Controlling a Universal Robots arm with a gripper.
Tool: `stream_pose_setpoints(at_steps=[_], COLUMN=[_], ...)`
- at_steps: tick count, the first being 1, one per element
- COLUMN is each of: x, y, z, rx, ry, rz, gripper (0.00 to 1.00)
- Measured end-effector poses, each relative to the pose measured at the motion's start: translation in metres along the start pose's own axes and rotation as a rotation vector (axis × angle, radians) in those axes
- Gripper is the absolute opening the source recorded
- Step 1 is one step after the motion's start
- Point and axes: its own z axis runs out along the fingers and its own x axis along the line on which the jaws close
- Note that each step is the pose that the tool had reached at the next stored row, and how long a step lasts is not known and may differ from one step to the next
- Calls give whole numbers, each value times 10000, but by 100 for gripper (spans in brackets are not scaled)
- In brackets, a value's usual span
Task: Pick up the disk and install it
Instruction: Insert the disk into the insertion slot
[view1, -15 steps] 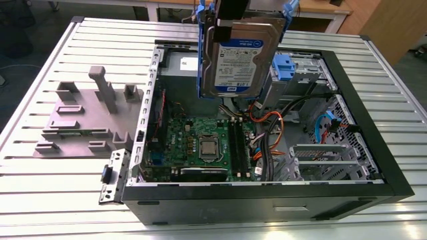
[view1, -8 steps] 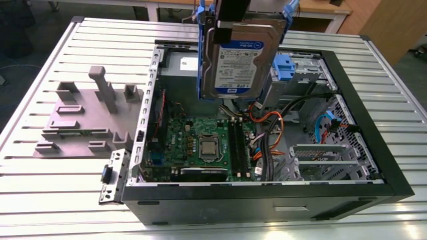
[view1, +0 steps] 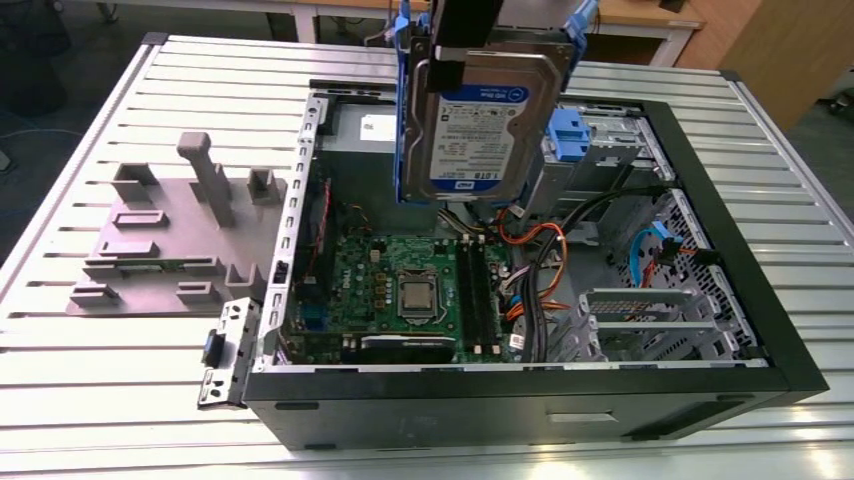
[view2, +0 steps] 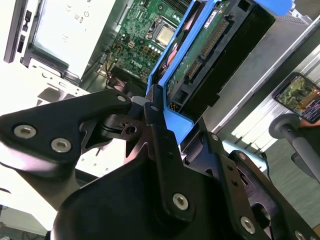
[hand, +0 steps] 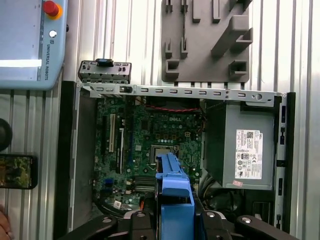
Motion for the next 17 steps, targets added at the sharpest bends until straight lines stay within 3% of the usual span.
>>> stream_pose_setpoints(at_steps=[4,14,17], x=[30,204,231], y=[0,4,-24], z=[3,17,23], rx=[0,0,0], ry=[0,-3,-4], rz=[-1,-1,-1], gripper=[36,36,36])
